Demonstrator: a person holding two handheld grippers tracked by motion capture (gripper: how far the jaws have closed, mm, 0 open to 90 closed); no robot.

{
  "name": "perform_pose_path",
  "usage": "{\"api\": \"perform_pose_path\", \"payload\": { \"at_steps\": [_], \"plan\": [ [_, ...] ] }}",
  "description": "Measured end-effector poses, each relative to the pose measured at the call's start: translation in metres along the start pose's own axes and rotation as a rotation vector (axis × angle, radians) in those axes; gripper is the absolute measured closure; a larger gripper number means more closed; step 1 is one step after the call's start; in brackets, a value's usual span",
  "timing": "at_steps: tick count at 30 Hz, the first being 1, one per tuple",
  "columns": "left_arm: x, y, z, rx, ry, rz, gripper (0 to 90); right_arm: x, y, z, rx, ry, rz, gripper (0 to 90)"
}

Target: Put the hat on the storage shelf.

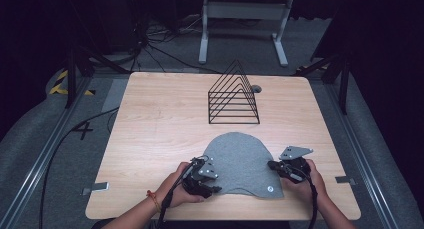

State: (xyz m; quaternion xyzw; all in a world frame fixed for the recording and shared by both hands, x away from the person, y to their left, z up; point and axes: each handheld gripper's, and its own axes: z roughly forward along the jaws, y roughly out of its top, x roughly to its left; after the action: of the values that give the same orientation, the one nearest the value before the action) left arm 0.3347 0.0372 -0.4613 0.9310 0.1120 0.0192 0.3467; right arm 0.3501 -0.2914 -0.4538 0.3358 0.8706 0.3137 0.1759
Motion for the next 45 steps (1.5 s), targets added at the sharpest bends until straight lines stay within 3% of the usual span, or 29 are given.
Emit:
{"api": "perform_pose_path", "payload": {
  "at_steps": [6, 7, 12, 15, 21, 22, 23, 25, 27, 28, 32, 34, 39, 45],
  "plan": [
    [-0.001, 0.000, 0.000, -0.017, -0.023, -0.022, 53.2, -0.004, 0.000, 0.000, -0.003, -0.005, 0.020, 86.3],
    [0.002, 0.000, -0.002, -0.012, -0.009, -0.014, 52.2, -0.005, 0.000, 0.000, -0.005, 0.002, 0.022, 84.7],
    [0.022, -0.001, -0.025, -0.076, 0.116, -0.075, 45.2, -0.010, 0.005, -0.005, -0.046, 0.015, 0.046, 80.1],
    [0.042, 0.001, -0.031, -0.101, 0.193, -0.114, 42.4, -0.017, 0.015, -0.007, -0.064, 0.009, 0.053, 74.9],
    [0.078, 0.005, -0.019, -0.078, 0.243, -0.190, 38.1, -0.030, 0.032, 0.009, -0.028, 0.022, 0.076, 63.3],
    [0.085, 0.005, -0.016, -0.078, 0.241, -0.220, 37.4, -0.032, 0.034, 0.014, -0.009, 0.017, 0.067, 61.9],
    [0.089, 0.005, -0.011, -0.069, 0.249, -0.226, 36.8, -0.034, 0.035, 0.019, 0.003, -0.002, 0.064, 59.9],
    [0.094, 0.006, -0.005, -0.053, 0.234, -0.240, 35.3, -0.036, 0.035, 0.026, 0.018, 0.010, 0.079, 55.3],
    [0.097, 0.006, 0.000, -0.044, 0.224, -0.242, 34.0, -0.038, 0.034, 0.029, 0.023, 0.006, 0.097, 52.2],
    [0.096, 0.006, 0.003, -0.032, 0.230, -0.236, 32.6, -0.039, 0.033, 0.032, 0.024, 0.026, 0.118, 49.0],
    [0.094, 0.008, 0.007, -0.033, 0.227, -0.251, 29.9, -0.039, 0.033, 0.033, 0.027, 0.034, 0.119, 45.3],
    [0.092, 0.009, 0.008, -0.035, 0.239, -0.248, 29.6, -0.037, 0.033, 0.034, 0.021, 0.032, 0.119, 46.3],
    [0.088, 0.008, 0.008, -0.041, 0.244, -0.263, 33.8, -0.031, 0.035, 0.033, 0.031, 0.043, 0.108, 63.0],
    [0.084, 0.010, 0.006, -0.042, 0.214, -0.256, 55.0, -0.027, 0.037, 0.033, 0.041, 0.068, 0.142, 81.4]
  ]
}}
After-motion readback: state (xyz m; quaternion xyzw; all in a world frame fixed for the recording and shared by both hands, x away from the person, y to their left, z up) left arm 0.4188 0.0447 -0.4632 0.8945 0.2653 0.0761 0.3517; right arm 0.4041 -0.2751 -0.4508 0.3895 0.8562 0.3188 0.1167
